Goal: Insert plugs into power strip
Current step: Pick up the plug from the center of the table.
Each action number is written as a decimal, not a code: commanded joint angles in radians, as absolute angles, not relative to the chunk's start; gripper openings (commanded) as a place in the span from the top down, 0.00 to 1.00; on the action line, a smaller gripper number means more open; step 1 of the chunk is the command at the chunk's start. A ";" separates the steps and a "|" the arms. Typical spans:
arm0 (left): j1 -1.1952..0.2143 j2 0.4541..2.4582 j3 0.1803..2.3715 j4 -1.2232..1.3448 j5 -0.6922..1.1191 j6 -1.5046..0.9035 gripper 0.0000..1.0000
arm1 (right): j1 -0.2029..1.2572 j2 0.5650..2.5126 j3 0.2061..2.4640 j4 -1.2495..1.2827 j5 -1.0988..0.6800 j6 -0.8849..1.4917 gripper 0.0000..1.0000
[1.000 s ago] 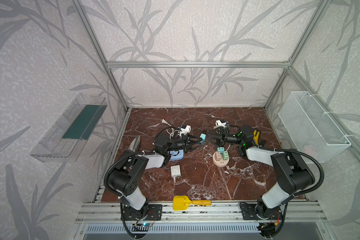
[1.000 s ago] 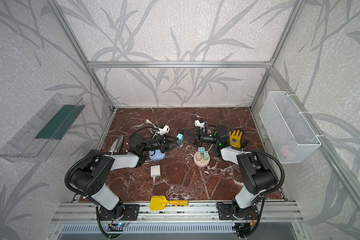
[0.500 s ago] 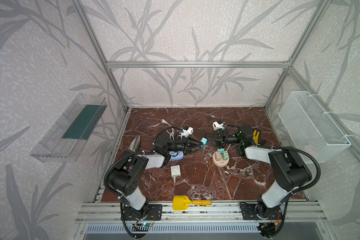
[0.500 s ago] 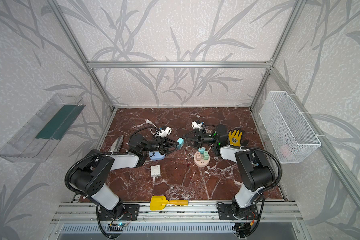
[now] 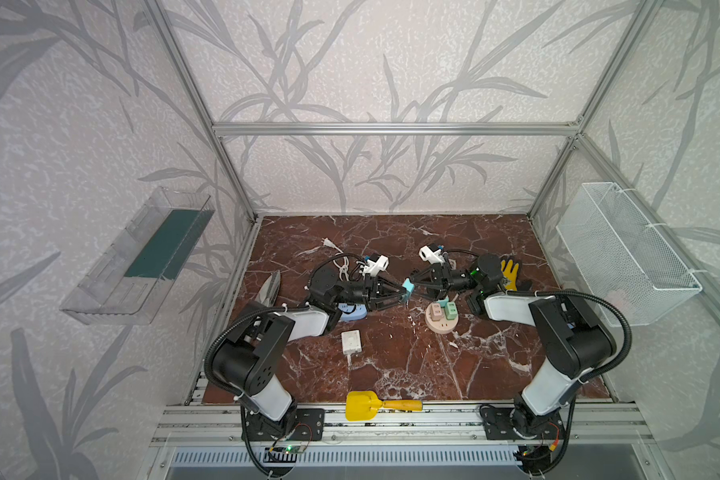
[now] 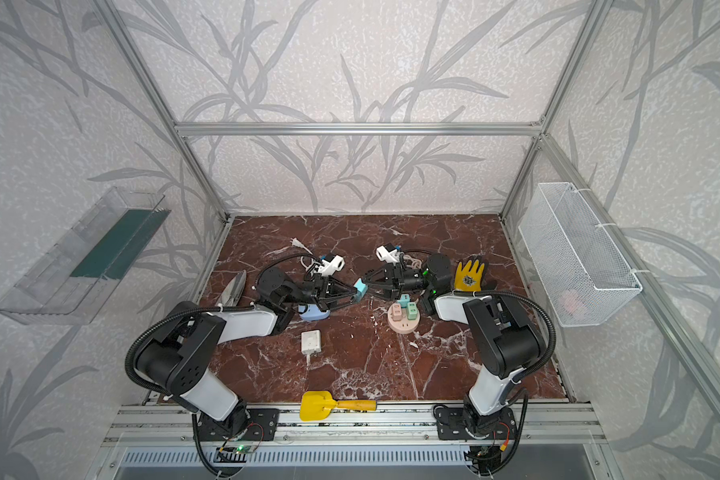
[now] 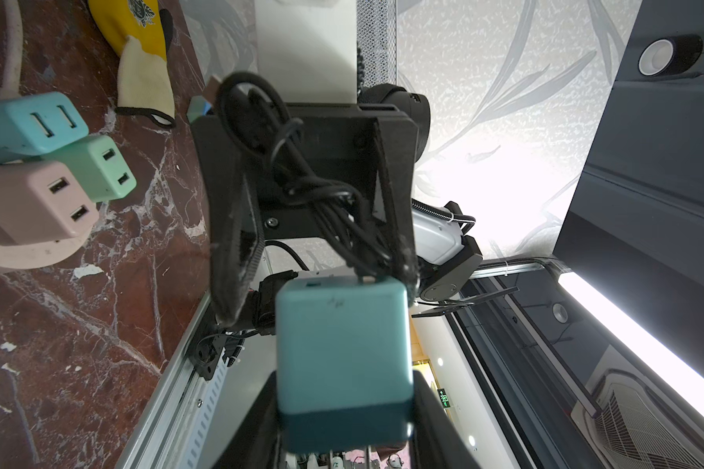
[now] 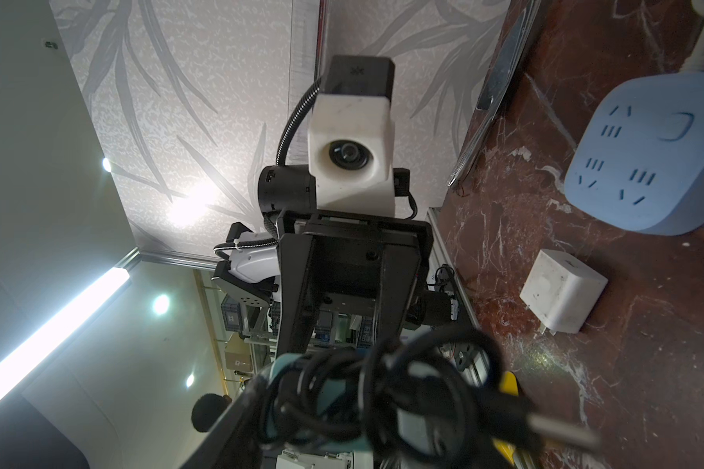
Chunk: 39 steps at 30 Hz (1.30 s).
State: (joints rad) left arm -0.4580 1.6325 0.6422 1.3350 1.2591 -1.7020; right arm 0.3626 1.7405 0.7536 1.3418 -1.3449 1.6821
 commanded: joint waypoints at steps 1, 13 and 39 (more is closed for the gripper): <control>-0.467 1.624 0.651 1.417 1.285 -1.715 1.00 | 0.384 1.759 0.765 1.408 -1.356 1.705 0.44; -0.467 1.657 0.646 1.417 1.274 -1.709 1.00 | 0.395 1.746 0.755 1.408 -1.358 1.707 0.54; -0.318 1.252 0.990 -0.552 0.365 -0.528 0.01 | 0.432 1.492 0.996 -0.019 -0.988 0.817 1.00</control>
